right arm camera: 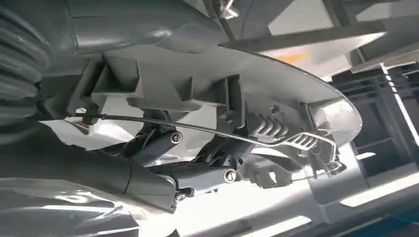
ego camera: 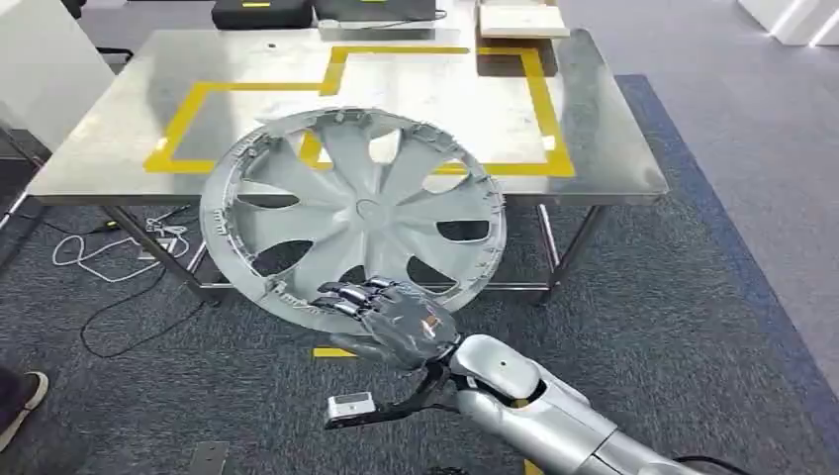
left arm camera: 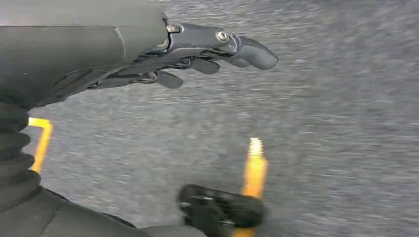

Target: Take the parts from the cabinet and place them on the table.

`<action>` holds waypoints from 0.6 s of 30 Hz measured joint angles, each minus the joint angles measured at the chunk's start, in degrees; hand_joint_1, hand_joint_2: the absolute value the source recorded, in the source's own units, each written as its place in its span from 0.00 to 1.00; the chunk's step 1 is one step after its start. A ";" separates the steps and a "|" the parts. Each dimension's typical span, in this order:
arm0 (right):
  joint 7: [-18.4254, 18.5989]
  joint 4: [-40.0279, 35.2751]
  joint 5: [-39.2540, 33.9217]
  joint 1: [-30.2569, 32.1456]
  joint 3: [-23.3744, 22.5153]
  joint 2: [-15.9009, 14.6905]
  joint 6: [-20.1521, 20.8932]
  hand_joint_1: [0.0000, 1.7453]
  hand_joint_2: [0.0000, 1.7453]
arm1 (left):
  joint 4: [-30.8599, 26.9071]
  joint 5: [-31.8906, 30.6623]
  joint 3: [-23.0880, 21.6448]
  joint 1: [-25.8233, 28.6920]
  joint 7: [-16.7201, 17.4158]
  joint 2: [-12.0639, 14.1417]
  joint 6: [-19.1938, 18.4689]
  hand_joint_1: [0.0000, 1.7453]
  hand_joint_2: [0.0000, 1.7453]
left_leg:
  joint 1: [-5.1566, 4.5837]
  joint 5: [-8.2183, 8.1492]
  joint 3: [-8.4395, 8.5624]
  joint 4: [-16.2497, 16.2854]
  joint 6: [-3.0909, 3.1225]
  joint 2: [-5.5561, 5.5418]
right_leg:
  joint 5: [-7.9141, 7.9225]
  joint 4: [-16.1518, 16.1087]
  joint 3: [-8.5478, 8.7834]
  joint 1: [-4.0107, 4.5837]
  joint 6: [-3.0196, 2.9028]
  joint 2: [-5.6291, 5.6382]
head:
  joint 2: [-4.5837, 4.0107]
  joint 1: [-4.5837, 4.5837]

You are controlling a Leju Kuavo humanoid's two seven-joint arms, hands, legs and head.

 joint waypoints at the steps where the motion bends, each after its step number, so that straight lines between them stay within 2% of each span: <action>1: 0.00 0.00 0.00 0.02 0.00 0.00 0.00 1.00 1.00 | 0.00 0.00 0.02 0.00 0.00 0.00 0.00 0.00 1.00 | 0.00 -0.18 0.25 0.00 0.00 -0.02 | 0.28 -0.39 -0.05 -0.01 0.02 0.00 | 0.02 0.00; 2: 0.00 0.02 0.00 0.10 -0.02 -0.02 0.00 1.00 1.00 | 0.00 -0.04 0.02 -0.01 0.00 0.00 0.00 0.00 1.00 | -0.06 -0.91 1.27 0.00 -0.01 -0.11 | 1.91 -2.13 -0.19 -0.04 0.11 0.00 | 0.00 0.00; 3: 0.00 0.02 0.00 0.12 -0.02 -0.02 0.00 1.00 1.00 | 0.00 -0.05 0.02 -0.01 0.00 0.00 0.00 0.00 1.00 | -0.07 -1.09 1.53 0.00 -0.02 -0.12 | 2.47 -2.58 -0.21 -0.05 0.11 -0.01 | 0.00 0.00; 4: -0.13 0.33 0.02 0.45 0.02 -0.22 0.07 1.00 1.00 | 0.04 -0.07 0.06 0.21 0.00 0.11 -0.04 0.00 1.00 | -0.30 -4.34 4.71 -0.03 -0.23 -0.23 | 20.51 -11.70 -0.13 -0.25 0.59 -0.51 | 0.00 0.22; 5: -0.17 0.41 0.00 0.43 0.02 -0.24 0.07 1.00 1.00 | 0.04 -0.07 0.07 0.01 0.02 0.11 -0.09 0.00 1.00 | -0.31 -5.35 5.92 0.90 -0.31 -0.41 | 22.58 -12.70 -0.57 -0.10 0.52 -0.87 | -0.05 0.09; 6: -0.26 -0.37 -0.20 -0.66 -0.09 0.00 0.20 1.00 1.00 | -0.09 -0.13 0.11 -0.81 0.33 0.02 0.00 0.00 1.00 | 0.06 -5.32 6.39 2.51 -1.24 -0.35 | 19.96 -10.56 1.44 0.48 -1.11 -0.64 | -0.02 -0.11; 7: -0.26 -0.61 -0.81 -0.78 -0.81 0.15 0.20 1.00 1.00 | -0.11 -0.33 0.11 -1.03 0.39 -0.11 0.04 0.00 1.00 | 0.50 -2.82 -4.39 18.56 -2.75 0.76 | 17.09 -11.61 5.25 -0.14 -1.98 -0.65 | -0.02 -0.24; 8: -0.52 -0.79 -1.38 -0.06 -1.07 0.13 0.26 1.00 1.00 | -0.11 -0.44 0.26 -0.50 0.39 0.15 0.09 0.00 1.00 | 0.68 -2.29 -10.00 8.57 -2.63 1.06 | 11.50 -12.00 13.11 -0.60 -1.34 -0.31 | -0.02 -0.31; 9: -0.63 -0.76 -1.57 0.14 -1.16 0.04 0.33 1.00 1.00 | -0.07 -0.48 0.30 -0.24 0.39 0.24 0.07 0.00 1.00 | 0.40 3.89 -10.98 4.90 -2.21 1.30 | 10.69 -11.62 13.94 -0.42 -1.01 -0.02 | -0.02 -0.42; 10: -0.76 -0.81 -1.68 0.32 -1.16 0.00 0.37 1.00 1.00 | -0.09 -0.55 0.31 -0.25 0.39 0.35 0.00 0.00 1.00 | 0.29 2.17 -10.76 5.51 -1.81 1.13 | 10.01 -11.80 14.00 -0.35 -0.42 0.31 | -0.02 -0.50; 11: -0.79 -0.89 -1.97 0.45 -1.31 -0.02 0.53 1.00 1.00 | -0.09 -0.61 0.33 -0.25 0.42 0.33 0.02 0.00 1.00 | 0.26 2.87 -10.41 5.39 -1.58 1.05 | 9.17 -11.92 13.92 -0.36 0.01 0.29 | -0.02 -0.37; 12: -0.83 -1.16 -2.16 0.44 -1.40 -0.02 0.61 1.00 1.00 | -0.09 -0.72 0.33 -0.27 0.42 0.28 0.02 0.00 1.00 | 0.23 2.99 -10.24 5.24 -1.41 0.99 | 8.99 -12.27 14.05 -0.38 0.31 0.33 | -0.02 -0.28; 13: -0.83 -1.47 -2.47 0.22 -1.55 -0.02 0.88 1.00 1.00 | -0.09 -0.79 0.33 -0.49 0.39 0.13 0.02 0.00 1.00 | 0.63 4.61 -9.08 3.88 -1.00 0.97 | 8.61 -12.69 14.73 0.06 0.80 0.31 | 0.00 -0.37; 14: -0.83 -1.55 -2.71 0.19 -1.77 -0.05 1.05 1.00 1.00 | -0.09 -0.83 0.33 -0.67 0.39 0.13 0.02 0.00 1.00 | 0.90 5.47 -8.55 3.45 -0.96 1.01 | 8.25 -12.13 15.13 -0.14 1.01 0.20 | -0.02 -0.20; 15: -0.83 -1.55 -2.95 -0.12 -1.99 -0.05 1.23 1.00 1.00 | -0.09 -0.92 0.33 -0.86 0.39 0.11 0.02 0.00 1.00 | 0.95 5.46 -8.30 3.23 -0.64 1.00 | 6.82 -10.22 14.11 -0.13 1.32 -0.16 | -0.02 0.09; 16: -0.81 -1.51 -2.97 -0.49 -2.34 -0.11 1.53 1.00 1.00 | -0.09 -1.22 0.33 -1.00 0.44 0.02 0.00 0.00 1.00 | 0.93 5.30 -8.24 3.25 -0.36 1.00 | 4.84 -6.54 11.98 -0.28 1.50 -0.20 | -0.02 0.16; 17: -0.72 -1.31 -2.97 -0.98 -2.66 -0.18 2.16 1.00 1.00 | -0.09 -1.46 0.33 -1.04 0.48 0.00 -0.04 0.00 1.00 | 0.83 5.11 -8.24 3.28 -0.22 0.99 | 2.80 -1.81 9.02 -0.36 1.69 -0.22 | -0.02 0.26; 18: -0.55 -1.01 -2.91 -1.59 -2.84 -0.22 2.73 1.00 1.00 | -0.09 -1.82 0.31 -1.04 0.59 0.00 -0.11 0.00 1.00 | 0.73 4.93 -8.24 3.28 -0.14 0.99 | 1.80 1.48 6.72 -0.37 1.77 -0.22 | -0.02 0.26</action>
